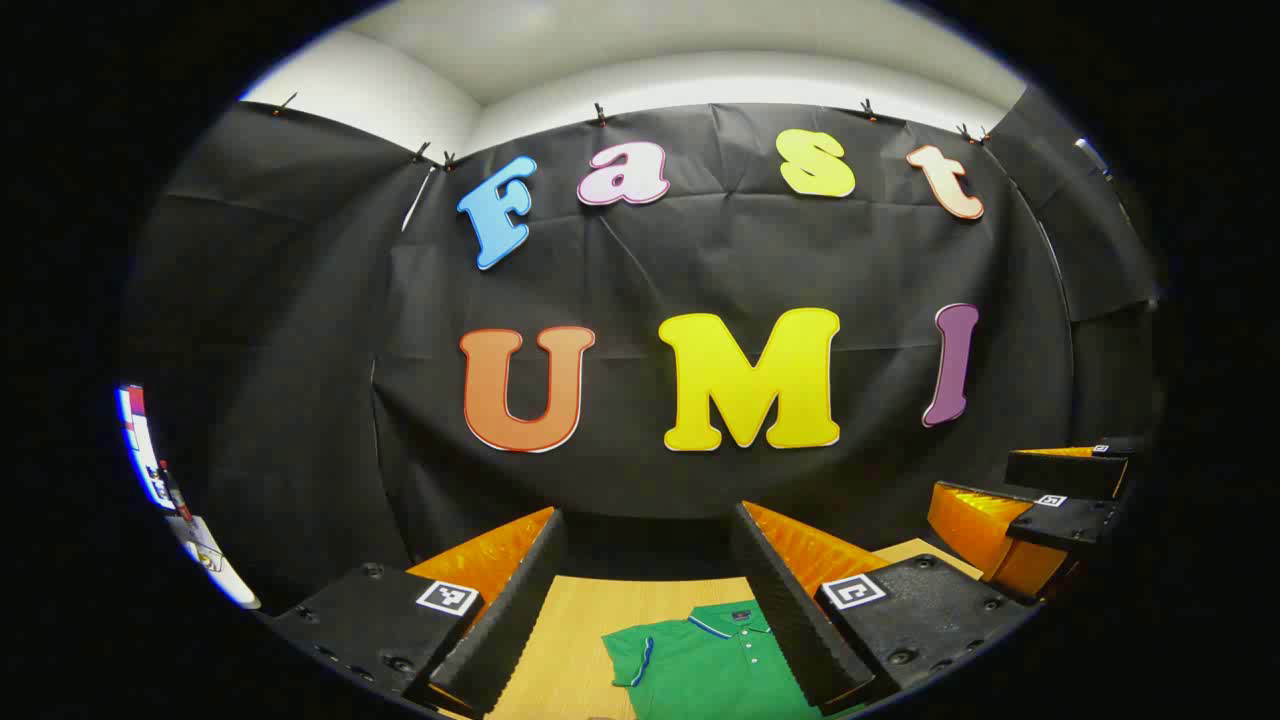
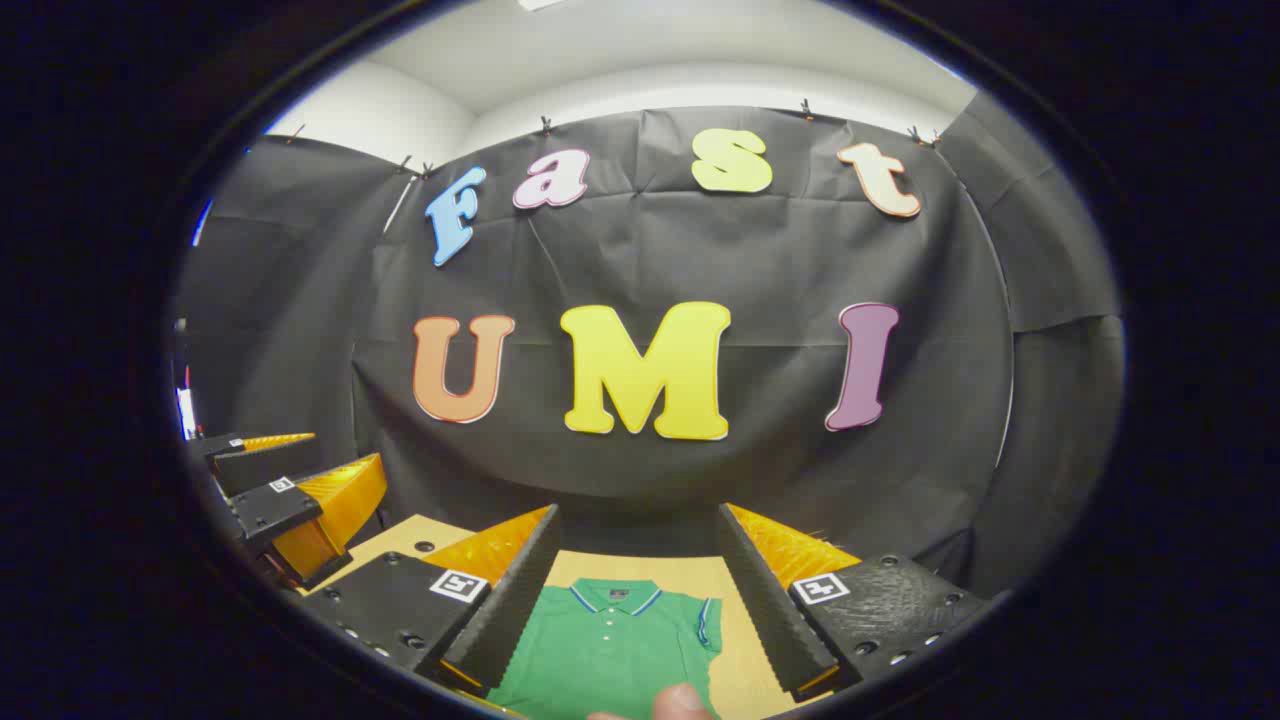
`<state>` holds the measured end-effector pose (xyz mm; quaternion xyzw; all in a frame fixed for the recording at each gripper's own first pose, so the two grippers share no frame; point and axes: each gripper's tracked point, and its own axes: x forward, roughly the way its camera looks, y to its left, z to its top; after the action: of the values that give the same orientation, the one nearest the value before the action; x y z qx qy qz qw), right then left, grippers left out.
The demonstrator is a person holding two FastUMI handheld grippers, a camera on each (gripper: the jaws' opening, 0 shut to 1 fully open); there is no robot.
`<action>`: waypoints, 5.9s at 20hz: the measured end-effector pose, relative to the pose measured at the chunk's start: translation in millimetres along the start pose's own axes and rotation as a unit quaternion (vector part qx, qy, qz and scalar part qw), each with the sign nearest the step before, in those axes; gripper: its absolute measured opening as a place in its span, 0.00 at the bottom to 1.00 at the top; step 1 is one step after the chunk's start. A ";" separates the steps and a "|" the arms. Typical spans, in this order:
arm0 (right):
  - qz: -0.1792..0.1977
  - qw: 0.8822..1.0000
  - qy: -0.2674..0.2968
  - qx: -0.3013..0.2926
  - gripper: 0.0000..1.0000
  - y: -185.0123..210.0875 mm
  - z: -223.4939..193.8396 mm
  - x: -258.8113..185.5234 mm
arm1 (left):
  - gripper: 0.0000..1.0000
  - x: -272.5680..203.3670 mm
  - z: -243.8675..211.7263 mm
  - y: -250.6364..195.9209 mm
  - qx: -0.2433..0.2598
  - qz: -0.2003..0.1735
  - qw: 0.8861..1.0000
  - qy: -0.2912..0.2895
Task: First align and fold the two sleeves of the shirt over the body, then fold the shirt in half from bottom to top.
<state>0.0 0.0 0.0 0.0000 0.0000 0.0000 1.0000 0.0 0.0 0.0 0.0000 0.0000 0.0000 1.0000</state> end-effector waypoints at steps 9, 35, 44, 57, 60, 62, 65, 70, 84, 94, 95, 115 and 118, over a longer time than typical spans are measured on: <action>-0.013 1.000 0.008 0.010 0.96 -3.5 -8.2 -0.5 | 1.00 0.8 -12.5 1.5 0.003 -0.001 1.000 0.018; -0.022 0.990 0.138 -0.014 0.95 -40.5 -125.0 58.6 | 1.00 14.4 -20.3 14.0 0.015 0.013 1.000 0.012; -0.034 0.949 0.314 0.009 0.95 -92.3 -275.2 148.0 | 1.00 26.7 -24.5 13.6 0.017 0.031 0.999 0.024; -0.025 0.902 0.431 0.024 0.70 -107.4 -381.4 219.3 | 1.00 38.7 -40.4 12.6 0.042 0.053 0.996 0.056; -0.028 0.896 0.443 0.027 0.59 -109.3 -387.2 223.0 | 1.00 43.8 -40.5 12.1 0.051 0.053 0.996 0.055; -0.032 0.896 0.440 0.047 0.51 -108.1 -386.7 227.7 | 1.00 45.5 -43.4 12.5 0.052 0.054 0.995 0.059; -0.035 0.890 0.453 0.042 0.49 -111.5 -397.4 228.1 | 1.00 47.8 -45.2 11.8 0.054 0.054 0.995 0.063; -0.052 0.891 0.447 0.064 0.01 -121.3 -390.9 229.6 | 1.00 50.8 -45.1 11.8 0.058 0.052 0.995 0.061; 0.016 0.915 0.399 0.047 0.01 -38.0 -317.0 222.3 | 1.00 31.9 -53.4 34.5 0.034 0.072 0.994 0.072; 0.047 0.926 0.365 0.081 0.95 24.7 -286.7 192.6 | 1.00 31.6 -100.7 39.8 0.023 0.051 0.991 0.125; 0.044 0.931 0.354 0.072 0.95 23.8 -278.3 185.7 | 1.00 32.4 -104.8 38.9 0.023 0.046 0.991 0.126; 0.000 0.942 0.336 0.007 0.96 -42.4 -221.6 28.7 | 1.00 113.1 -386.3 34.8 0.016 0.012 0.927 0.374; -0.001 0.937 0.349 0.014 0.96 -43.0 -232.2 31.0 | 1.00 115.5 -405.8 41.0 0.016 0.016 0.919 0.393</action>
<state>31.0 -43.0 -232.2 0.0139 0.3495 -0.0008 0.9368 115.5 41.0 -405.8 0.0161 0.3933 0.0163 0.9191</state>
